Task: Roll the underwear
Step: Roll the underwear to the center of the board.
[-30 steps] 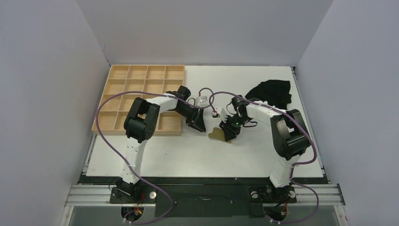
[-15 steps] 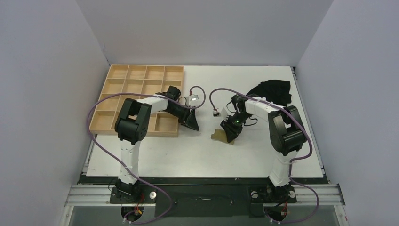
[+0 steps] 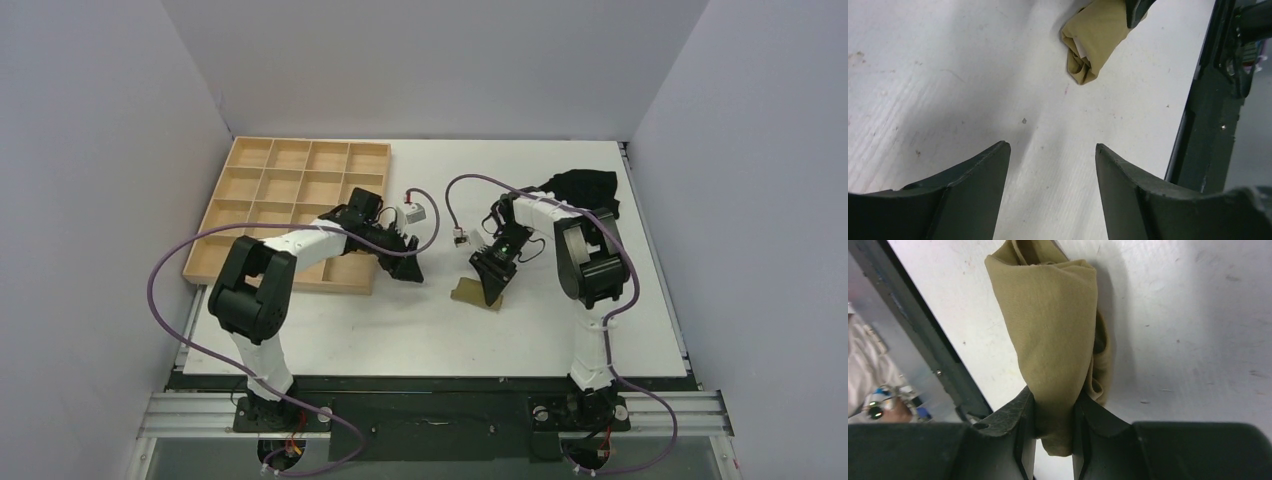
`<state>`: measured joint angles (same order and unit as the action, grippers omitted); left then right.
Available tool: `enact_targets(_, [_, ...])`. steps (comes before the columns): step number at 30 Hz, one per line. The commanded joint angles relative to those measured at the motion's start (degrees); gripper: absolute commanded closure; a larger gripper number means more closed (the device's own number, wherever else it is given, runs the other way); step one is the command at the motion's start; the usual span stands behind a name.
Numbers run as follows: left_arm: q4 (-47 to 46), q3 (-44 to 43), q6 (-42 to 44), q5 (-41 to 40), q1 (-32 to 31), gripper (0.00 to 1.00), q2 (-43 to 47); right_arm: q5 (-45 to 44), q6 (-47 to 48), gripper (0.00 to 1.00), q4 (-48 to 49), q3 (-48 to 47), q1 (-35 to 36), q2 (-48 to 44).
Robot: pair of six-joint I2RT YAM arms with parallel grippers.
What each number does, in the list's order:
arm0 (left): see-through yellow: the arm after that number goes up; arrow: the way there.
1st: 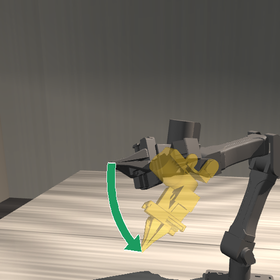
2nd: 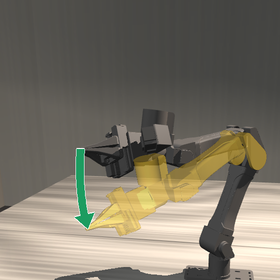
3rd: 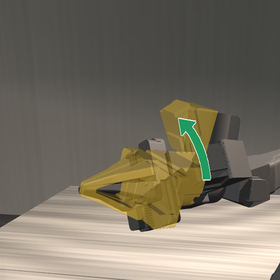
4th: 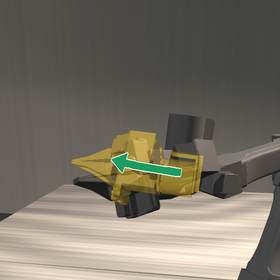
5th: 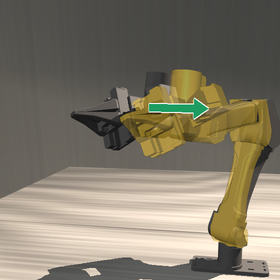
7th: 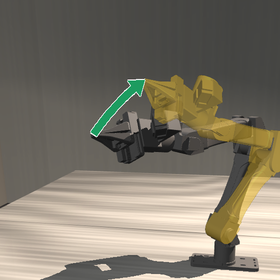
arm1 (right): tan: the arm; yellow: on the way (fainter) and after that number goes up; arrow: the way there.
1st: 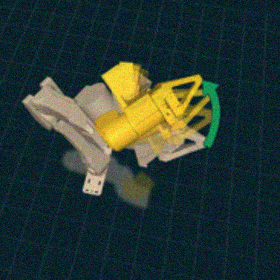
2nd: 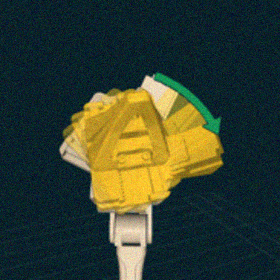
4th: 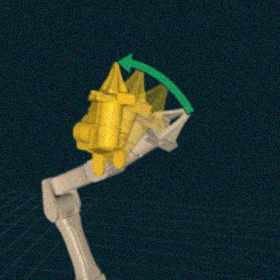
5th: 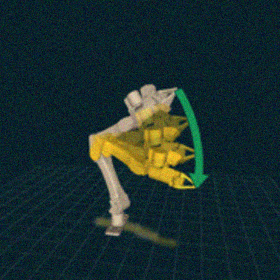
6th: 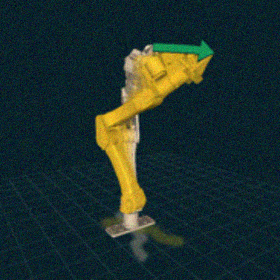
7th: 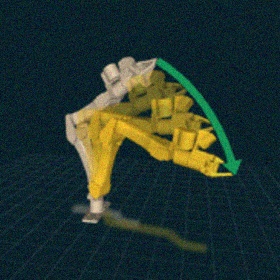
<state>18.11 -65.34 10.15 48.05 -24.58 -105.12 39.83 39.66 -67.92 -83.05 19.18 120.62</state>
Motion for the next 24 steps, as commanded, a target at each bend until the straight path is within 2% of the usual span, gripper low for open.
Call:
enact_targets(1, [-6.0,0.8,3.8,-6.3,-5.2,0.38,3.5,-5.3,4.0,1.0,-2.7,0.3,-1.0,6.7])
enact_targets(6, [-8.0,1.0,7.2,-15.0,-12.2,0.33,6.5,-4.7,4.1,1.0,-3.8,-1.5,-1.6,8.3])
enact_targets(14, [-12.2,1.4,11.9,-28.7,-23.2,0.18,7.9,-4.5,3.4,1.0,-4.7,-2.8,-2.1,9.7])
enact_targets(18, [-13.6,0.9,15.3,-33.2,-28.4,0.15,5.8,-4.4,2.9,1.0,-4.7,-3.1,-2.1,10.0])
enact_targets(24, [-17.1,1.2,18.4,-37.1,-32.2,0.1,2.7,-3.9,2.5,1.0,-4.9,-3.1,-2.4,10.4])
